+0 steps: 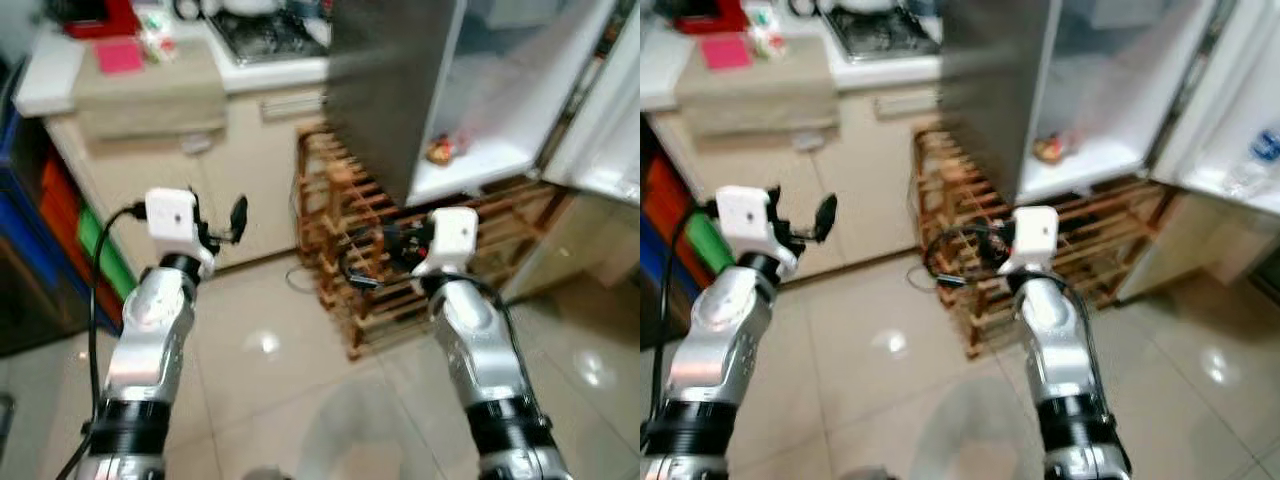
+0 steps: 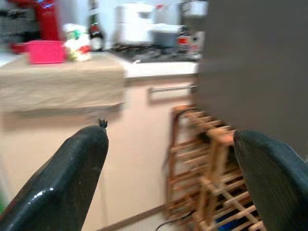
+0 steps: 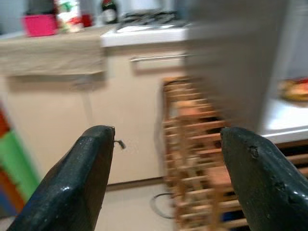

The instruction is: Restocking fridge

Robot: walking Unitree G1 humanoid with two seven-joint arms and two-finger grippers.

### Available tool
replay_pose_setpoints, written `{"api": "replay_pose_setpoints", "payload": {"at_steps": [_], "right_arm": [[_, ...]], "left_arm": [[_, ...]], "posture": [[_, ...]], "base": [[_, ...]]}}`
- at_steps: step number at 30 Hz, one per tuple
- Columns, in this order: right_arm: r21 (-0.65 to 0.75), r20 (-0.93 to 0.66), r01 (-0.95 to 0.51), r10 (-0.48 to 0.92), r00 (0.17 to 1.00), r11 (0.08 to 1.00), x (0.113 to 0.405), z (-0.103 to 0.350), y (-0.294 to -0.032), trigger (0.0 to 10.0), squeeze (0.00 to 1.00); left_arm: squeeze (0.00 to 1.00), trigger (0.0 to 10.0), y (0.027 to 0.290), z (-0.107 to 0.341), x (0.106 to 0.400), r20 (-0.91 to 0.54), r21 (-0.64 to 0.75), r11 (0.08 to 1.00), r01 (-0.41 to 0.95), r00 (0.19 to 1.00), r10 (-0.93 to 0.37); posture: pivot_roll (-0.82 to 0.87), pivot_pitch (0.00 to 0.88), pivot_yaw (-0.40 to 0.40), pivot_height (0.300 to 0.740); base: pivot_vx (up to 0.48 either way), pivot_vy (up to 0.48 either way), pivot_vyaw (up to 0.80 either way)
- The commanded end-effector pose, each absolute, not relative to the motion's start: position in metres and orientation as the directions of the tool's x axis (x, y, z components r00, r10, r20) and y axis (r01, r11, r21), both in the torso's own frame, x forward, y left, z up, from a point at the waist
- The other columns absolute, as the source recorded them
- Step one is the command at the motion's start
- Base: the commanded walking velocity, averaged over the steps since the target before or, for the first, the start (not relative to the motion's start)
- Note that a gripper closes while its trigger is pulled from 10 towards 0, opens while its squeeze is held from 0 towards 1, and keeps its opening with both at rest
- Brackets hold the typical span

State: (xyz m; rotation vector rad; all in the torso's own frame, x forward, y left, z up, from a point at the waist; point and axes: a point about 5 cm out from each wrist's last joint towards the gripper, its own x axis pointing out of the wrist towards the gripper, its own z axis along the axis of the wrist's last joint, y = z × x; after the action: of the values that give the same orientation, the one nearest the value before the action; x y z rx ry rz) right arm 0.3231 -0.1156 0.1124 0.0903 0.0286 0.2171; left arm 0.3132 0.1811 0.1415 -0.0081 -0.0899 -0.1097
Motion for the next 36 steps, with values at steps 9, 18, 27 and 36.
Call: {"api": "replay_pose_setpoints", "payload": {"at_steps": [9,18,27,36], "right_arm": [[0.052,-0.028,-0.251,0.253,0.967,0.967,0.331,0.11,-0.108,10.0,0.0],[0.08,-0.017,-0.211,0.213,0.977,0.974,0.335,0.109,-0.111,10.0,0.0],[0.06,-0.001,-0.19,0.191,0.982,0.98,0.336,0.11,-0.114,10.0,0.0],[0.053,0.011,-0.179,0.179,0.984,0.982,0.338,0.111,-0.113,10.0,0.0]], "left_arm": [[0.0,10.0,0.176,0.151,0.321,0.116,0.022,0.996,0.09,0.989,-0.092],[0.0,10.0,0.182,0.147,0.321,0.106,0.032,0.998,0.048,0.993,-0.051],[0.0,10.0,0.183,0.157,0.323,0.164,0.09,0.995,0.04,0.985,-0.054],[0.0,10.0,0.181,0.162,0.324,0.184,0.093,0.995,0.048,0.981,-0.065]], "posture": [[0.07,0.0,0.032,0.74],[0.07,0.0,0.023,0.74],[0.07,0.0,0.026,0.74],[0.07,0.0,0.028,0.74]], "base": [[0.48,0.0,0.45],[0.48,0.0,0.14],[0.48,0.0,0.46],[0.48,0.0,0.24]]}}
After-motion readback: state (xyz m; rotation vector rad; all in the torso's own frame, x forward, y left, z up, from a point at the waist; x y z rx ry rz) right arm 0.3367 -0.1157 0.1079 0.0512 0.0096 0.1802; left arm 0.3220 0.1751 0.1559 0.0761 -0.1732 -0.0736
